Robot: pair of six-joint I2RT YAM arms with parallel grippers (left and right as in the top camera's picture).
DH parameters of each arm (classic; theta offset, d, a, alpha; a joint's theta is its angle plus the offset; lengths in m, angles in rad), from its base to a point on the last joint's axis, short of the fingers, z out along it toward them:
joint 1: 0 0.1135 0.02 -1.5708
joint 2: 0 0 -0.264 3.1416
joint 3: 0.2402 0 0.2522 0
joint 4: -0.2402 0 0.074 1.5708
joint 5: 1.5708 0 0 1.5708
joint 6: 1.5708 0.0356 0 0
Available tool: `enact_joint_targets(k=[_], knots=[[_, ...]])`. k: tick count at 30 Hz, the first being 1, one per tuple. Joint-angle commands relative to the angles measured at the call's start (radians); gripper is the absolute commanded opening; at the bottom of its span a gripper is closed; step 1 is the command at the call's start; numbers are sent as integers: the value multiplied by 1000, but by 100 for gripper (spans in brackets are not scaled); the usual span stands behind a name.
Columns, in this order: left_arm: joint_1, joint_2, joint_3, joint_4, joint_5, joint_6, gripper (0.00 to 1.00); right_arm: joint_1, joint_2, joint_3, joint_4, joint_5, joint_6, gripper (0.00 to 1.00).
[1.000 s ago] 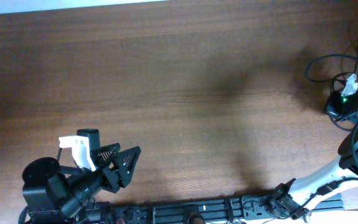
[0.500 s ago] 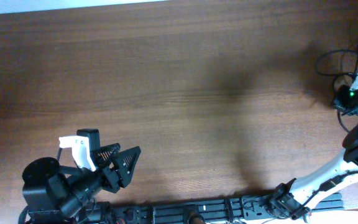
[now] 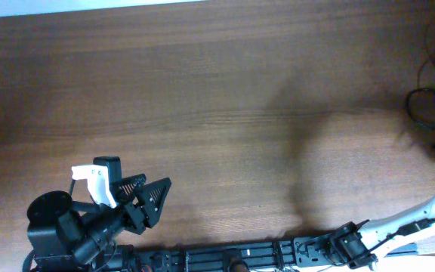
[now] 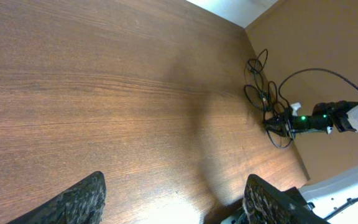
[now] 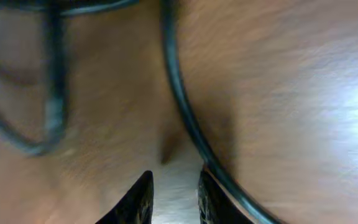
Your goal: Untangle cables
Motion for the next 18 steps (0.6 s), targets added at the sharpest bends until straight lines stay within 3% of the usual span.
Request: enact_joint_targets(k=[1,8,12,18], knots=[[5,-8,-8,0,4,-10,72,29,-19,64,-26,-191,-56,24],[5,-8,-8,0,4,-10,72,49,-255,85,3,-430,-56,30],[5,-8,-8,8,4,-10,88,126,-345,85,0,-613,-56,35],[5,-8,-7,169,87,-29,84,342,-529,85,-39,-722,-136,41]])
